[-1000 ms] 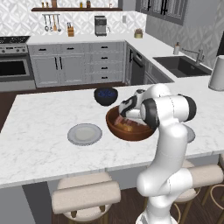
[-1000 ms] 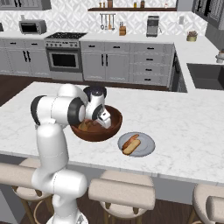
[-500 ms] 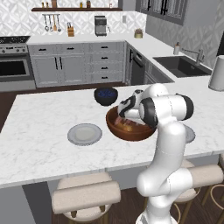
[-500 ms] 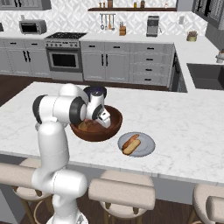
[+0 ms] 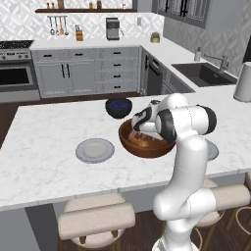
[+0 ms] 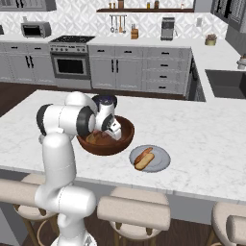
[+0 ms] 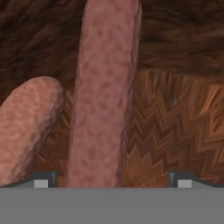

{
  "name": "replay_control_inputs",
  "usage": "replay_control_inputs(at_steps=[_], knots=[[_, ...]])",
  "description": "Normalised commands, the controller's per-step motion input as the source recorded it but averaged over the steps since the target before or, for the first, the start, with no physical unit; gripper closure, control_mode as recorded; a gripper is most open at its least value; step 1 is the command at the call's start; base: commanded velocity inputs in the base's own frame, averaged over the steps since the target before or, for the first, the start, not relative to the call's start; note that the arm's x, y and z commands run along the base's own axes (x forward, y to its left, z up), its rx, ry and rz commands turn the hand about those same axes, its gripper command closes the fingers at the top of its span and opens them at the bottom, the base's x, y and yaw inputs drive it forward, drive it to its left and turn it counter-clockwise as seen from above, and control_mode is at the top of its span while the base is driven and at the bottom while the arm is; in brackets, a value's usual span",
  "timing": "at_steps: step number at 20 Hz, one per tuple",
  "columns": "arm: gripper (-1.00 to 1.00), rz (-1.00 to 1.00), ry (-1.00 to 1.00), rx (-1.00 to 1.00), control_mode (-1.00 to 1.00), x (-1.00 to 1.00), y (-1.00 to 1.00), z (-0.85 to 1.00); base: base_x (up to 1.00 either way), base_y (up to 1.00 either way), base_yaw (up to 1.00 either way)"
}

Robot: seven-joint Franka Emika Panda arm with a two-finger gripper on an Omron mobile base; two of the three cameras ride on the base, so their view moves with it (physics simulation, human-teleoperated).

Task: Place one bun and one sausage from the bowl on each plate.

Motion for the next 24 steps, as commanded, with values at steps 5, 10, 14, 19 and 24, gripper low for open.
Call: replay_control_inputs(at_steps=[5,10,14,19,24], knots=[[1.00,0.00,0.00,0.00,-1.00,0.00,0.00,0.00,0.00,0.00,0.00],[1.00,0.00,0.00,0.00,-1.00,0.00,0.00,0.00,0.00,0.00,0.00],[1.00,0.00,0.00,0.00,-1.00,-0.01,0.00,0.01,0.00,0.00,0.00],[1.00,0.00,0.02,0.00,-1.00,-0.42,0.00,0.51,0.00,0.00,0.00],[1.00,0.00,0.05,0.00,-1.00,-0.60,0.00,0.65,0.00,0.00,0.00]])
